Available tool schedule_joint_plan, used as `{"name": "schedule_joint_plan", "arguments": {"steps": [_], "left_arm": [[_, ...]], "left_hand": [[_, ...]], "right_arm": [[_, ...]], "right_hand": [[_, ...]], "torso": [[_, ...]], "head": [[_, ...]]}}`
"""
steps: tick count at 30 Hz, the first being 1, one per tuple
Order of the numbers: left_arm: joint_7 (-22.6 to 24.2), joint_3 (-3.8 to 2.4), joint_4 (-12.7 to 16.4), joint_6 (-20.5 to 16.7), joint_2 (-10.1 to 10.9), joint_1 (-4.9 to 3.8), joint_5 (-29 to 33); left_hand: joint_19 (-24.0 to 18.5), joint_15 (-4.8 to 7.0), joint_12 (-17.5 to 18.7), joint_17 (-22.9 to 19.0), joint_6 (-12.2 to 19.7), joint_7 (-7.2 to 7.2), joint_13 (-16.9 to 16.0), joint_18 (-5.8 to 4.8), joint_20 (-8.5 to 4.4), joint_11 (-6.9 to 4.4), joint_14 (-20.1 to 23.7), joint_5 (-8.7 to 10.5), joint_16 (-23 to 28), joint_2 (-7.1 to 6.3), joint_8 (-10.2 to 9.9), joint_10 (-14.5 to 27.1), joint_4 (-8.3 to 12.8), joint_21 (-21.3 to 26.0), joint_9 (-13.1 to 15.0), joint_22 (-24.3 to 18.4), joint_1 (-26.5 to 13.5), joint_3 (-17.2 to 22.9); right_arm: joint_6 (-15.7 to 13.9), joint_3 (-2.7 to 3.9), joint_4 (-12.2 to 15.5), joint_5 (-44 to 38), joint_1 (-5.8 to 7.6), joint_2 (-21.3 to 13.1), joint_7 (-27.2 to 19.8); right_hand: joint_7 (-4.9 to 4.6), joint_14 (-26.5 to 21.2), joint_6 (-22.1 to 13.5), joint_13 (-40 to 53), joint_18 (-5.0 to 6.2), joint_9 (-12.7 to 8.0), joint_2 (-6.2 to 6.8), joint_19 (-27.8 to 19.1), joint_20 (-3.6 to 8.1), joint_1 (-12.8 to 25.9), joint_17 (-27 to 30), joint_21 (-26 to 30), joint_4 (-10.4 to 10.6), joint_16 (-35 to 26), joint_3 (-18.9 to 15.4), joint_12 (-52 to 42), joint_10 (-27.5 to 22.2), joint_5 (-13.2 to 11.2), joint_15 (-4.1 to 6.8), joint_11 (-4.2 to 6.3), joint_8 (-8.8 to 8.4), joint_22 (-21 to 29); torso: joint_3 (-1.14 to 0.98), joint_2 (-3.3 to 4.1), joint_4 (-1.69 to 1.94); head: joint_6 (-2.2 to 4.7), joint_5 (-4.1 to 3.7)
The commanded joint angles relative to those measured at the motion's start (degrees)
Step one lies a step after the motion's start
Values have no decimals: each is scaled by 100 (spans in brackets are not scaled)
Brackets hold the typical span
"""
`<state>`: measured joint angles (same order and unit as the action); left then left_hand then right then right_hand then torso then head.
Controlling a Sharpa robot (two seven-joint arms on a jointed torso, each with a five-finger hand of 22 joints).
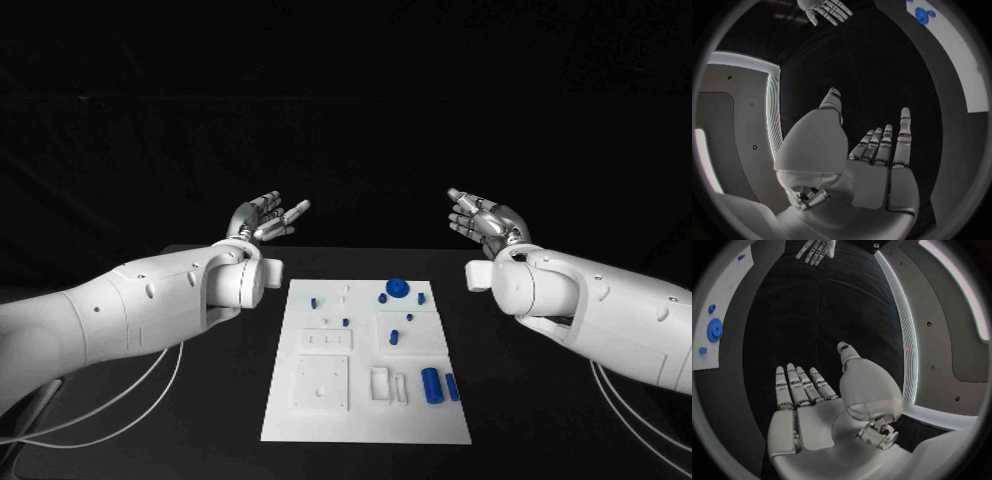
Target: Assemble the parts on the task board
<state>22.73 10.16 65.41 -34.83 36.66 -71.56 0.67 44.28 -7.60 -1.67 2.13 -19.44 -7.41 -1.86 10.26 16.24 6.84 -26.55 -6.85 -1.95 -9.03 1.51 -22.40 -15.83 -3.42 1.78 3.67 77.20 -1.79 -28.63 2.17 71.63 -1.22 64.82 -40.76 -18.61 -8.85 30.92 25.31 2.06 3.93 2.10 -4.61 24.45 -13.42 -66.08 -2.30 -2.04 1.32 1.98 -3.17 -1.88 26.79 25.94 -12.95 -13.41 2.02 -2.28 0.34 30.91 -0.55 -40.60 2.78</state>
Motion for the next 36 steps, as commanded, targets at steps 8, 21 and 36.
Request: {"name": "schedule_joint_plan", "arguments": {"steps": [8,21,36], "left_arm": [[-618,297,-844,1079,-292,-386,-9],[-593,304,-683,1272,-201,-405,-66],[-541,301,66,1345,277,-520,-563]], "left_hand": [[131,-14,-29,12,-87,-17,-11,105,26,5,-100,-37,-29,-18,37,-89,-68,-35,10,16,230,-11],[787,-86,-87,113,-1611,-178,-110,289,-48,175,-2573,-245,-184,819,110,-2193,1138,-221,82,72,229,-141],[1477,433,-200,296,-4423,46,-162,-696,-1462,-247,-4476,-636,-897,1206,218,-5014,2241,-1849,269,1091,663,98]], "right_arm": [[2003,86,-791,-371,199,177,1168],[1543,94,-1019,-2735,215,274,1132],[1388,96,-1115,-6263,214,526,982]], "right_hand": [[-357,151,120,8,51,12,117,108,-9,-334,-11,-30,-410,43,-10,-26,134,-119,-22,-19,26,-10],[-162,2876,2139,133,244,116,417,2580,295,-799,-165,-379,-1158,172,480,-143,2914,-297,327,321,151,-178],[218,5548,3901,132,216,164,514,5122,1530,-556,-1524,-1744,-1764,1326,1281,-137,4676,-83,1430,1020,157,-767]], "torso": [[1,-1,-4],[7,3,-2],[14,143,32]], "head": [[-5,3],[172,47],[250,26]]}}
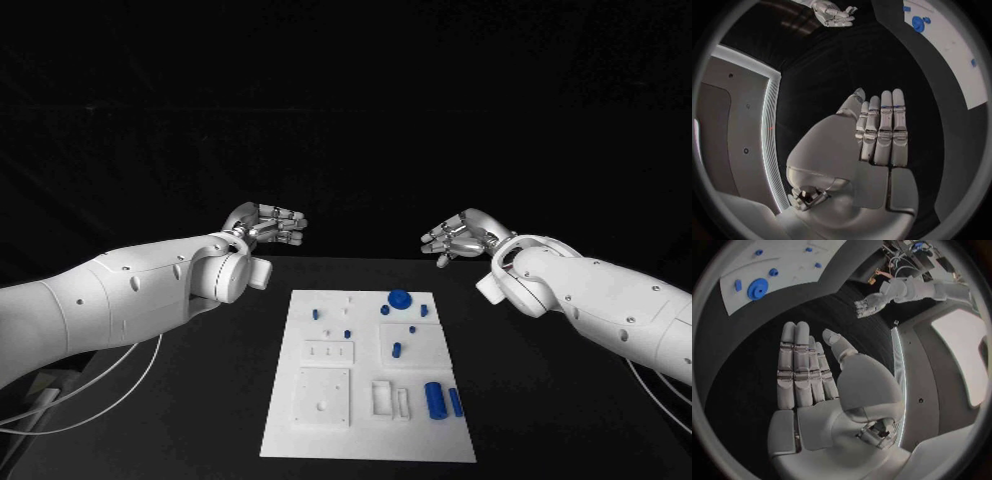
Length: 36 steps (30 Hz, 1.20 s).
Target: Assemble the parts on the task board
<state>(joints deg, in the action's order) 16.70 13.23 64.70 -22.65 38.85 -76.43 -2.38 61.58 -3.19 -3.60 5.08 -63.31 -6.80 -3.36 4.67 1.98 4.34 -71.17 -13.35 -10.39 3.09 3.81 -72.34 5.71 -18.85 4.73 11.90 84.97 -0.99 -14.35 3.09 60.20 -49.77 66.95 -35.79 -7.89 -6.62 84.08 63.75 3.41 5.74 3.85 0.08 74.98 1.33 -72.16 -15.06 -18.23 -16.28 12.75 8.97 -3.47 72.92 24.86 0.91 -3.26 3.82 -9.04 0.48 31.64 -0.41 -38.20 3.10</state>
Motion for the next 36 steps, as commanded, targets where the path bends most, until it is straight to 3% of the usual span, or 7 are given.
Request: {"name": "schedule_joint_plan", "arguments": {"steps": [1,5,6,14,20,27,36], "left_arm": [[70,-7,199,126,94,-46,-270],[111,-9,513,133,265,-103,-303],[120,-10,597,138,309,-118,-307],[176,-17,1164,243,567,-207,-312],[197,-26,1435,311,653,-246,-311],[207,-51,1592,381,700,-281,-317],[205,-85,1727,365,744,-337,-324]], "left_hand": [[-329,-11,-11,-1,-31,-16,-16,-136,-37,-5,-6,12,-64,4,-18,-29,124,-392,-29,346,-122,33],[-695,-14,11,-18,-23,-6,-5,-94,-11,-15,35,14,-117,28,-30,-34,334,-874,-32,789,-210,94],[-1022,-22,12,-44,-5,-11,-7,-46,26,-7,65,11,-157,74,0,-32,546,-1272,-26,1182,-374,153],[-929,-37,11,-38,153,-46,-7,-51,47,21,76,34,-175,47,-22,33,530,-1124,-47,1083,-563,99],[-770,-74,14,-52,206,-64,-5,-58,77,67,168,41,-151,32,-23,159,577,-789,-22,832,-642,140],[-716,-84,15,-59,321,-103,-5,-44,86,130,158,54,-146,2,-23,340,593,-732,-40,788,-662,137],[-664,-107,13,-72,337,-109,-5,-37,112,154,192,54,-103,-3,-19,414,607,-587,-29,690,-683,141]], "right_arm": [[-42,3,38,-1554,1,41,-83],[-65,5,96,-2227,1,95,-1],[-73,5,113,-2391,1,108,36],[-114,6,280,-3562,2,209,454],[-178,5,296,-4239,-52,367,773],[-187,5,274,-4602,-122,465,1001],[-33,1,222,-4828,-192,508,1103]], "right_hand": [[4,255,76,1,34,-12,66,148,100,73,-453,-261,-4,485,109,7,59,24,70,15,-22,-188],[19,196,87,-9,107,-13,147,211,166,180,-1349,-923,0,1570,406,21,-73,-22,101,0,-22,-730],[18,199,89,-5,140,-11,167,246,164,217,-1525,-1081,7,1802,460,17,-98,-29,109,-1,-18,-865],[-46,155,-161,-2,287,-14,389,366,102,293,-2243,-1722,23,2910,522,5,-635,-80,21,-140,-23,-1476],[-80,-44,-310,-6,371,-15,389,426,24,120,-2082,-1969,71,3509,120,19,-930,-121,-52,-222,-17,-1902],[-152,-117,-455,-6,430,-26,420,432,-24,-54,-1811,-1881,71,3766,-38,16,-1031,-272,-92,-269,-25,-2129],[-87,-166,-301,-6,371,-22,439,477,3,22,-1584,-1683,70,3956,167,16,-896,-334,-64,-218,-26,-2568]], "torso": [[0,90,25],[-8,172,56],[-10,203,69],[-8,380,159],[-25,518,283],[-14,613,340],[-6,751,390]], "head": [[22,-12],[53,-29],[70,-36],[161,-68],[230,-126],[260,-129],[234,-185]]}}
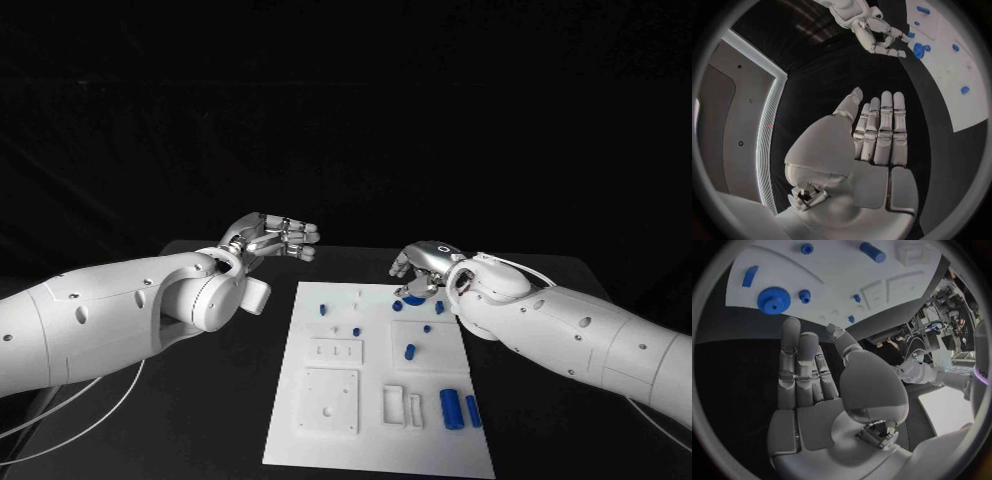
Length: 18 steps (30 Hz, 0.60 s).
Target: Assemble the parts on the task board
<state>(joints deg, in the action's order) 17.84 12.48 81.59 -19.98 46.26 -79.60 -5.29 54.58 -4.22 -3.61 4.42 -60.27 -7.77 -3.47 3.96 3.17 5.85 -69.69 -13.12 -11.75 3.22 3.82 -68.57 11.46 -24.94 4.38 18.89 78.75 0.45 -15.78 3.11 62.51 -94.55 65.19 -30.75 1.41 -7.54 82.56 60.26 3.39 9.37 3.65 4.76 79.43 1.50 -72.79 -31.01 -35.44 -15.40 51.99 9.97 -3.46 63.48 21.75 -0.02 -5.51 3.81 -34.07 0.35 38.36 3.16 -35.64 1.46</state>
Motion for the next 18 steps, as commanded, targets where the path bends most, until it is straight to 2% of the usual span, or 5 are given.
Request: {"name": "schedule_joint_plan", "arguments": {"steps": [1,4,11,18], "left_arm": [[90,-12,44,93,5,-24,-33],[90,-17,55,87,8,-33,-35],[92,-20,44,84,-6,-40,-36],[88,-21,20,87,-30,-41,-37]], "left_hand": [[37,-4,13,-6,33,-12,5,34,-7,2,44,31,33,-16,-20,37,32,23,6,-9,-61,-4],[43,-7,14,-7,33,-12,6,34,-5,5,49,29,38,-15,-20,43,30,39,6,-20,-65,-3],[48,-9,13,-8,31,-11,5,34,-3,5,54,28,43,-14,-20,47,30,54,6,-29,-68,-2],[56,-11,13,-8,30,-10,5,34,0,7,56,27,48,-13,-20,53,28,74,7,-42,-74,-2]], "right_arm": [[131,-1,-13,-370,-23,2,180],[198,-2,-17,-422,-37,-7,201],[319,-8,-38,-501,-68,-11,227],[343,-14,-34,-581,-95,-1,234]], "right_hand": [[14,-15,74,-4,-27,-3,-28,41,0,113,11,40,-36,41,118,14,79,-34,38,16,-27,-113],[17,-24,101,-4,-46,-2,1,48,12,166,16,93,-44,64,244,16,103,-45,46,19,-25,-259],[16,-24,110,-3,-46,-1,11,96,13,171,20,237,-32,98,309,16,105,-68,41,24,-24,-494],[15,-27,122,-3,-48,0,29,145,15,195,29,433,-36,124,482,15,115,-118,42,25,-22,-780]], "torso": [[7,92,37],[10,126,44],[7,197,54],[-2,261,63]], "head": [[-24,-29],[-19,-42],[-19,-57],[18,-75]]}}
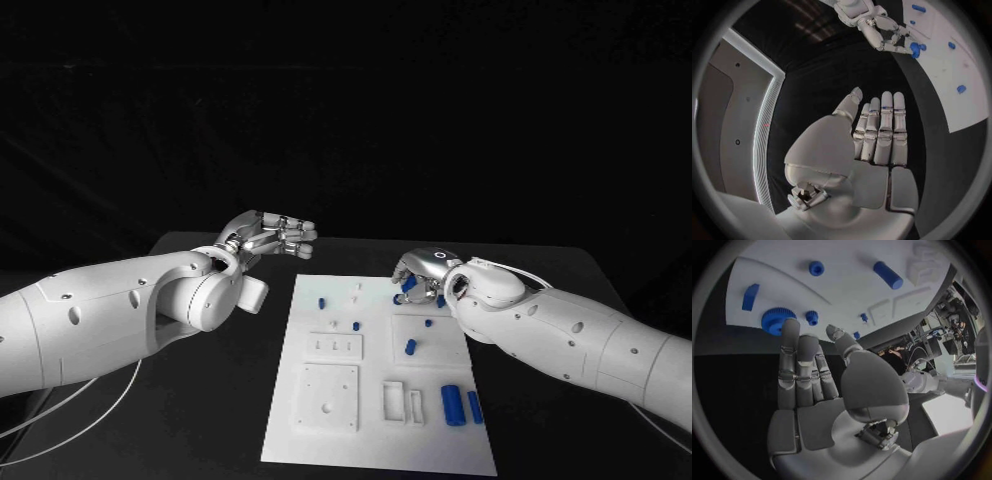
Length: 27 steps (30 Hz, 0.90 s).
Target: Assemble the parts on the task board
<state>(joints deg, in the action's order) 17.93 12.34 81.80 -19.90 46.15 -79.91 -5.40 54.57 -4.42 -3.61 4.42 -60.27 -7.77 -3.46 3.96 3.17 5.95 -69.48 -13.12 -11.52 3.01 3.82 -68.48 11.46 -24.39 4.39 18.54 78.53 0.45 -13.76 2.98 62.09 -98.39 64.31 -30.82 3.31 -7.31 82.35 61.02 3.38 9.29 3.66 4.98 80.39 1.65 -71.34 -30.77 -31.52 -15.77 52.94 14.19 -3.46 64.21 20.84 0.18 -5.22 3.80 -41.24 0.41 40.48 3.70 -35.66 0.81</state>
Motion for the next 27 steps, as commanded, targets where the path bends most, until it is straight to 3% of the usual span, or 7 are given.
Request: {"name": "schedule_joint_plan", "arguments": {"steps": [1,8,10,11,27], "left_arm": [[77,-6,-5,82,-22,-10,-25],[70,-6,-9,93,-37,-10,-25],[66,-6,-10,96,-39,-10,-25],[65,-6,-10,97,-40,-10,-25],[43,-6,-28,118,-55,-10,-25]], "left_hand": [[57,10,13,-8,30,-10,5,34,0,-2,36,27,25,9,-20,44,28,18,6,-7,-53,-2],[57,10,13,-8,30,-10,5,34,0,-2,36,27,25,9,-20,44,28,18,6,-7,-53,-2],[62,9,13,-8,29,-10,5,34,1,-2,36,28,27,10,-20,45,26,27,6,-12,-56,-1],[71,7,12,-8,27,-10,5,33,2,-1,38,29,30,14,-20,48,23,44,7,-23,-61,0],[97,4,12,-7,29,-8,5,31,6,0,41,28,35,25,-20,55,-9,88,7,-53,-83,1]], "right_arm": [[145,-2,6,-207,-9,7,45],[175,-6,-40,-273,-26,29,70],[174,-8,-53,-289,-33,36,78],[174,-8,-57,-294,-35,38,80],[190,-11,-74,-340,-59,55,110]], "right_hand": [[-7,-5,50,-3,-42,-1,16,55,-1,54,5,62,4,31,92,15,47,-41,22,-4,-22,-97],[4,-9,88,-4,-47,-1,41,87,5,75,2,175,9,48,316,16,93,-151,29,7,-22,-283],[8,-10,106,-4,-51,-1,33,97,12,81,-1,198,3,54,449,17,115,-244,34,12,-22,-338],[8,-13,116,-4,-57,-3,90,102,15,129,-3,223,2,60,646,17,127,-283,33,13,-28,-406],[61,-5,319,-1,-140,2,70,126,76,184,1,235,114,86,1398,16,412,-719,91,93,-22,-750]], "torso": [[-9,58,13],[-7,106,40],[-10,127,41],[-12,135,42],[-5,242,66]], "head": [[25,-11],[45,-39],[50,-39],[54,-39],[88,-66]]}}
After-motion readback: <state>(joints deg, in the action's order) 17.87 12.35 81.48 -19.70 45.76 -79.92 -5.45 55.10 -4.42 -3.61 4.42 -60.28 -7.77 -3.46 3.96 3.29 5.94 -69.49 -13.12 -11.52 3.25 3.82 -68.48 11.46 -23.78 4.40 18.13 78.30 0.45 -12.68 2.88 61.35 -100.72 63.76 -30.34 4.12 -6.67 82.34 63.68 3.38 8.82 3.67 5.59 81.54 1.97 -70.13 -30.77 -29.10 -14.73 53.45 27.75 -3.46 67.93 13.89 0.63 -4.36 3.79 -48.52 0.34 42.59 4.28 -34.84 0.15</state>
